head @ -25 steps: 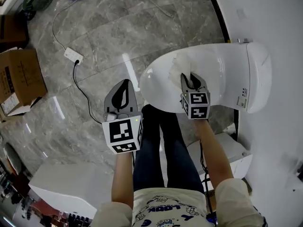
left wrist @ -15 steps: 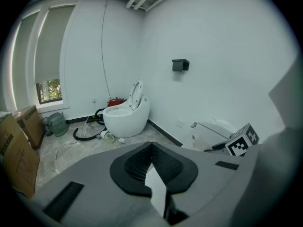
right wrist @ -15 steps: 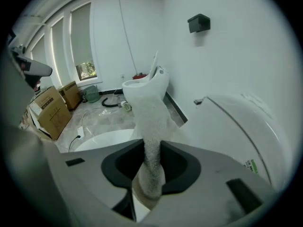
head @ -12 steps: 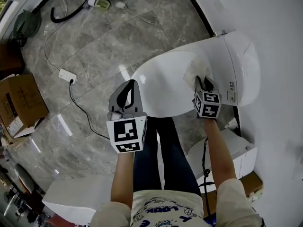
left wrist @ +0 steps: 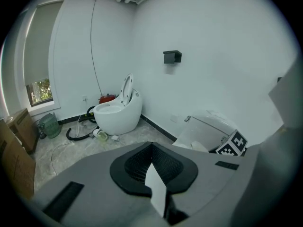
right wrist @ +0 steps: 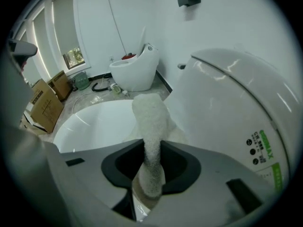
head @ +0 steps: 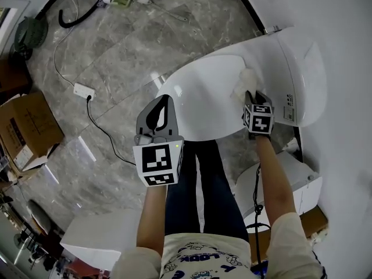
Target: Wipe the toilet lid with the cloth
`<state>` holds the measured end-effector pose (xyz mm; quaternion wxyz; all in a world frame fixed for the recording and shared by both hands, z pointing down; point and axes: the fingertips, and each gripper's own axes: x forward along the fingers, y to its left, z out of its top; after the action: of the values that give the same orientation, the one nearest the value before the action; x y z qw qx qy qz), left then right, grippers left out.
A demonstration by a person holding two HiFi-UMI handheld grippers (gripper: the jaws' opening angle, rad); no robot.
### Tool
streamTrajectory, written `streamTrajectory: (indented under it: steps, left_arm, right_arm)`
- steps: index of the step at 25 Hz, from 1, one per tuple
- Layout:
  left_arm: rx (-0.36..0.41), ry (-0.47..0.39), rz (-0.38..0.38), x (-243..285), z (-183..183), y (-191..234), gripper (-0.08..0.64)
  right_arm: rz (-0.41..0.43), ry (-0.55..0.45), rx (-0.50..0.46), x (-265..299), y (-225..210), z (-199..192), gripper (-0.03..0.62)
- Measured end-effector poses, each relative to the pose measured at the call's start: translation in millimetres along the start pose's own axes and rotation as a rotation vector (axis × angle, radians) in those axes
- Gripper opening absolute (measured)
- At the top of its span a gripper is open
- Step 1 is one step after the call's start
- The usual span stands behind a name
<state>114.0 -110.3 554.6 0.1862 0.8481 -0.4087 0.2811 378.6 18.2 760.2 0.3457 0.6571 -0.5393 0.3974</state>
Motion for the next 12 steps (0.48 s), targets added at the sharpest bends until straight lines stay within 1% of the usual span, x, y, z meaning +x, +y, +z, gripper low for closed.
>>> streamTrajectory:
  steps: [6,12]
  left_arm:
    - [-0.005,0.020,0.014,4.3,-13.1,2.0,0.003]
    - [-0.018,0.029,0.024,6.4,-19.9,8.5,0.003]
  right_arm:
    - [-0.007,0.083,-0.065,23.2,0.3,-14.1,0.091]
    - [-0.007,0.092,-0.063,28.9,1.5,-13.5,0.092]
